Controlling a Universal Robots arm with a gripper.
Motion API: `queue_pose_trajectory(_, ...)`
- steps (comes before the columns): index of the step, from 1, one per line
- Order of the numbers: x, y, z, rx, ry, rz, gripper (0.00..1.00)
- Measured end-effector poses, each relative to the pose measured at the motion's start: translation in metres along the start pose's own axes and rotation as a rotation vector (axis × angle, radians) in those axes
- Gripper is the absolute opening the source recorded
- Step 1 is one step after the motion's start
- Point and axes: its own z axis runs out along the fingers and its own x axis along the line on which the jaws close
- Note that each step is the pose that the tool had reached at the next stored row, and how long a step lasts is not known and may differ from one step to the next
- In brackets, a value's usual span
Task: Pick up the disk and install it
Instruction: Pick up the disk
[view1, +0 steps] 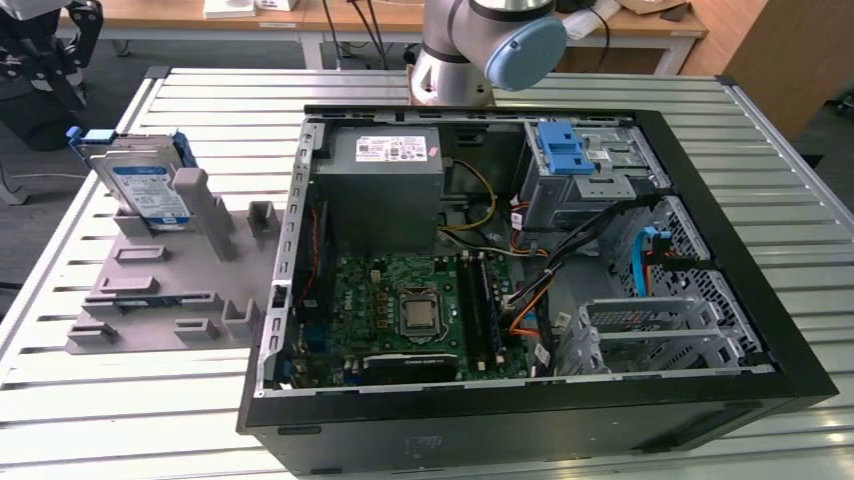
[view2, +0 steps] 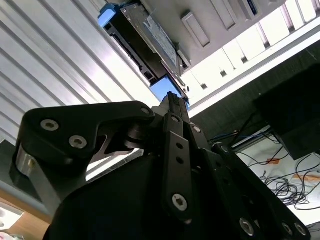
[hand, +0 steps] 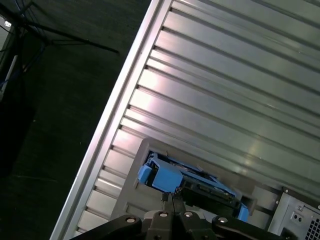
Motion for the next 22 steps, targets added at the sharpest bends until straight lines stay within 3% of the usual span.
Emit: queue_pose_trajectory(22, 0.0000, -0.0001, 0.0000, -0.0017, 0.0054, -0.122, 0.11)
